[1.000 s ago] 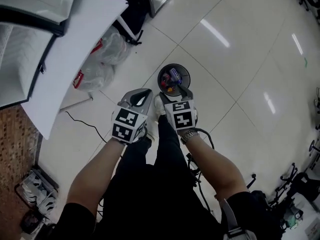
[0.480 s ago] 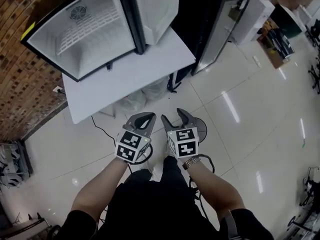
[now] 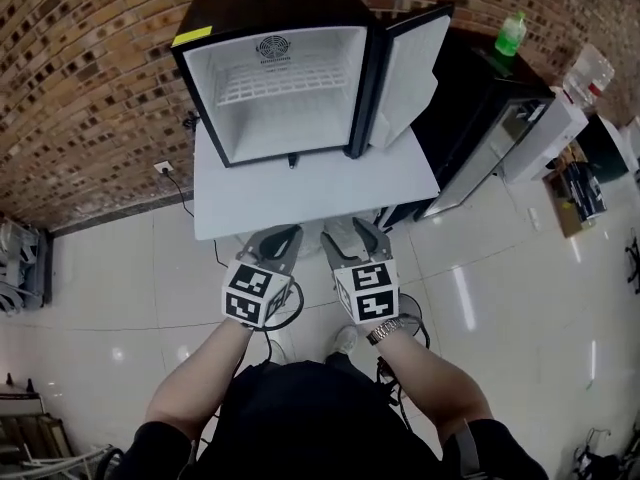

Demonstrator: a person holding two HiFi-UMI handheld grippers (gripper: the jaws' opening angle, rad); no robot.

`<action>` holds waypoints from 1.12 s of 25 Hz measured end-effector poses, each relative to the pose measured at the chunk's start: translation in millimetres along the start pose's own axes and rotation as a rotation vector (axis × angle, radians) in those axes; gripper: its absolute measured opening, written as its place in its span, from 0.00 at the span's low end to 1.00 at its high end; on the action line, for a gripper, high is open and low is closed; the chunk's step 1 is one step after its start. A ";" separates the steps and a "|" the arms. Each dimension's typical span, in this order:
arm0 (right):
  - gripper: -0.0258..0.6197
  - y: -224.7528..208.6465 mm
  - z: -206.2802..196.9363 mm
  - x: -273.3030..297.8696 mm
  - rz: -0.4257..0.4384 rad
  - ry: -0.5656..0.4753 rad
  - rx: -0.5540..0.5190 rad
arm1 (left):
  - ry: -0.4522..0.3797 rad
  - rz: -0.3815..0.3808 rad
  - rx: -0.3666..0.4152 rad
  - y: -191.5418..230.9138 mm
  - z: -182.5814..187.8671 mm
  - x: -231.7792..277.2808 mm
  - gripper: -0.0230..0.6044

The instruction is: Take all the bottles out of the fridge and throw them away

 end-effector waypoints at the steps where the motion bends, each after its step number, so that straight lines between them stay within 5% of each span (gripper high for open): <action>1: 0.45 5.8 6.9 0.6 0.010 -0.011 -0.013 | -0.014 0.016 -0.003 4.5 2.2 -7.9 0.04; 11: 0.34 48.6 64.6 3.6 0.060 -0.118 -0.104 | -0.117 0.119 -0.024 41.1 16.2 -61.5 0.04; 28: 0.04 58.8 101.5 5.7 0.032 -0.210 -0.129 | -0.170 0.092 0.039 54.5 48.6 -63.1 0.04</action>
Point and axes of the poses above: the fingertips, and each gripper's own axes: x forward along the fingers, y to its left, z out of its top, the point moved 6 cm from there along -x, backward along the fingers, and after that the axes turned 8 degrees about -z, right-handed, at the moved point
